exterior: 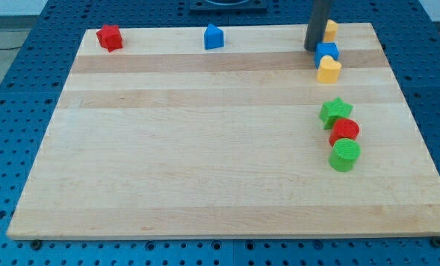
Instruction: Move blue cube closer to the heart
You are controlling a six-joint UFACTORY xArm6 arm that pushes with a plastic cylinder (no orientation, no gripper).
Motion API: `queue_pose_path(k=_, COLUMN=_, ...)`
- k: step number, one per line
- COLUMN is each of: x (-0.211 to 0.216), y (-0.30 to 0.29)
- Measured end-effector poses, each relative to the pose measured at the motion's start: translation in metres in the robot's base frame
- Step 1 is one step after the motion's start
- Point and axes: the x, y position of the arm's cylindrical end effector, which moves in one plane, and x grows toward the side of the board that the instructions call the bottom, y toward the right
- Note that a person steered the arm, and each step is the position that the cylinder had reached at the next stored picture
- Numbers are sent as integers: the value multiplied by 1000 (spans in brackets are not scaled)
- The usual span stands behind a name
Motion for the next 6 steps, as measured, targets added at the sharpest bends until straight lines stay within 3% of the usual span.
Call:
queue_pose_path(k=2, x=43, y=-22)
queue_pose_path(k=3, x=25, y=-27)
queue_pose_path(k=4, x=4, y=-8)
queue_pose_path(k=6, x=4, y=79)
